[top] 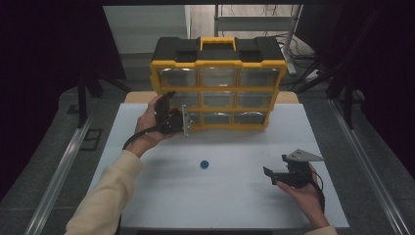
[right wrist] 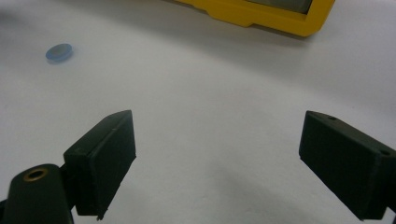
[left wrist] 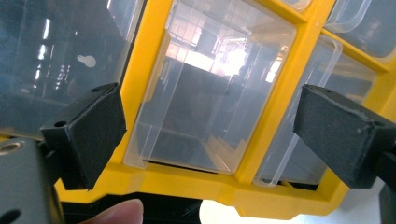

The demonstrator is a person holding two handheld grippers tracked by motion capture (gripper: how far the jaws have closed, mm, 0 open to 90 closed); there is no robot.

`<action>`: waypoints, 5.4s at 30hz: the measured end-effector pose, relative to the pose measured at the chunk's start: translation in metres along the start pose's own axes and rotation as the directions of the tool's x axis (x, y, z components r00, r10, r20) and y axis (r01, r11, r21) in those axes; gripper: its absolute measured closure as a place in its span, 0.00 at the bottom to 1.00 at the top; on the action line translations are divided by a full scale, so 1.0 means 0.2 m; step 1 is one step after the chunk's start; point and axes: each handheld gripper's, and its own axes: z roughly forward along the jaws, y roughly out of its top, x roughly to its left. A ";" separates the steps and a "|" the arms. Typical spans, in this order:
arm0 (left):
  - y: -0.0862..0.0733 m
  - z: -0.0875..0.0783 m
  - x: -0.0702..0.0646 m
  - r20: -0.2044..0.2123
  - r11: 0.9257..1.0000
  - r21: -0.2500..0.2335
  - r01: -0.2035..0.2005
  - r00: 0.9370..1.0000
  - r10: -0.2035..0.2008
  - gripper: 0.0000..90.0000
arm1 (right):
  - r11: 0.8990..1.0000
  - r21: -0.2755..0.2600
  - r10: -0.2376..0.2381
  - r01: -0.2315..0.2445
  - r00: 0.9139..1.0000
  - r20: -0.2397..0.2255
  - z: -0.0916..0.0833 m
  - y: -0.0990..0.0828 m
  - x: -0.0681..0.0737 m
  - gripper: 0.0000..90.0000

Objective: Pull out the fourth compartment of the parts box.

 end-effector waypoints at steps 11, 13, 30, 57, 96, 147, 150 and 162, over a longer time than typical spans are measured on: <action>0.02 0.03 0.01 -0.001 1.000 0.000 -0.016 1.000 0.016 0.11 | 1.000 -0.001 0.000 0.000 1.000 -0.001 0.00 0.00 0.00 0.13; 0.02 0.03 0.01 -0.001 1.000 0.001 -0.016 1.000 0.016 0.11 | 1.000 -0.001 0.001 -0.001 1.000 0.000 0.00 0.00 0.00 0.13; 0.01 0.06 0.00 -0.003 0.999 0.013 -0.034 0.999 0.034 0.19 | 1.000 0.000 -0.001 0.001 1.000 0.003 0.00 0.00 0.00 0.13; 0.00 0.04 -0.02 -0.141 0.996 0.013 -0.086 0.986 0.087 0.57 | 1.000 0.000 -0.005 0.005 1.000 0.006 0.00 0.00 0.00 0.13; 0.00 0.02 -0.01 -0.208 0.995 0.029 -0.093 0.973 0.098 0.81 | 1.000 -0.001 -0.003 0.003 1.000 0.006 0.00 0.00 0.00 0.13; 0.01 -0.03 -0.04 -0.213 0.991 -0.002 -0.135 0.968 0.132 0.82 | 1.000 0.001 -0.003 0.003 1.000 0.002 0.00 0.00 0.00 0.13; 0.01 -0.03 -0.04 -0.212 0.990 -0.005 -0.138 0.968 0.134 0.82 | 1.000 0.002 -0.003 0.003 1.000 0.002 0.00 0.00 0.00 0.13; 0.00 -0.11 -0.06 -0.213 0.988 -0.023 -0.151 0.967 0.143 0.83 | 1.000 -0.003 -0.002 0.002 1.000 0.003 0.00 0.00 0.00 0.13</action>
